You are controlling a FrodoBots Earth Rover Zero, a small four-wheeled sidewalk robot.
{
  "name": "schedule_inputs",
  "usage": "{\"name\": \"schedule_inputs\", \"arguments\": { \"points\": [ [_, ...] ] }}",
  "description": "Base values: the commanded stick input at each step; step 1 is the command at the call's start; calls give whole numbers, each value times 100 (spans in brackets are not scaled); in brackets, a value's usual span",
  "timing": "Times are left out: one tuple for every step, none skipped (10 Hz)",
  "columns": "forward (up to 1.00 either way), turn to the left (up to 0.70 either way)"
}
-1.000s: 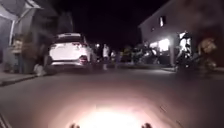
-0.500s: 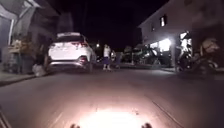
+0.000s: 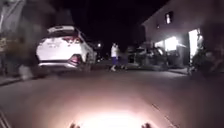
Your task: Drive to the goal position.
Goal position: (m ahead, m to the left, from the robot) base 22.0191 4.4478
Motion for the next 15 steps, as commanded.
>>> {"name": "schedule_inputs", "arguments": {
  "points": [
    [85, 0],
    [85, 0],
    [85, 0],
    [85, 0],
    [85, 0],
    [85, 0],
    [85, 0],
    [85, 0],
    [85, 0],
    [85, 0],
    [85, 0],
    [85, 0],
    [85, 0],
    [85, 0],
    [85, 0]
  ]
}}
